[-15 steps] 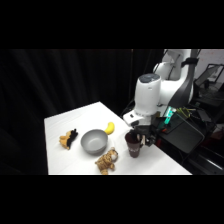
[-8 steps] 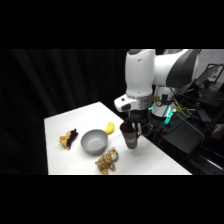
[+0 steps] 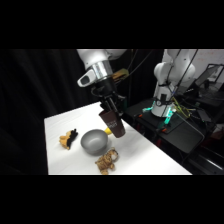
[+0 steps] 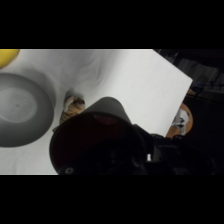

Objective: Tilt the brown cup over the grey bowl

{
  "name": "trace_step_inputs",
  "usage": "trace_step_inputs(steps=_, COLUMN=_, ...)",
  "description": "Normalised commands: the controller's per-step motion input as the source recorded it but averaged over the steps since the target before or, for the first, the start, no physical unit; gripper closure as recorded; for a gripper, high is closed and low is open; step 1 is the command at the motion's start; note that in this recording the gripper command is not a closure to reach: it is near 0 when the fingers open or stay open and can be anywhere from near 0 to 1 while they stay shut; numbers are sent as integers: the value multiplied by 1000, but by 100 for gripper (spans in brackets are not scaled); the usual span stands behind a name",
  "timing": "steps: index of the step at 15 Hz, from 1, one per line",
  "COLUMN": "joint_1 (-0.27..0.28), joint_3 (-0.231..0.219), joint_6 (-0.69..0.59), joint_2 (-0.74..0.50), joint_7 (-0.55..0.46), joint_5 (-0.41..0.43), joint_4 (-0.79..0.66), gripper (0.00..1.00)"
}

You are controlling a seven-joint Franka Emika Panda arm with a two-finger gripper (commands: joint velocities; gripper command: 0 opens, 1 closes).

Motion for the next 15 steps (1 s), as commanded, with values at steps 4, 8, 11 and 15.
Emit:
trace_step_inputs(steps=4, joint_1=-310, joint_3=-24, joint_6=-850, joint_2=724, joint_7=-453, joint_5=386, joint_4=973, gripper=4)
trace_step_inputs(steps=8, joint_1=-291, joint_3=64, joint_6=-880, joint_2=714, joint_7=-188, joint_5=330, joint_4=999, gripper=3)
trace_step_inputs(steps=11, joint_1=-262, joint_3=118, joint_6=-850, joint_2=688, joint_7=7, joint_5=354, joint_4=986, gripper=4)
trace_step_inputs(steps=15, joint_1=-228, joint_3=163, joint_6=-782, joint_2=675, joint_7=213, joint_5=431, joint_4=957, gripper=4)
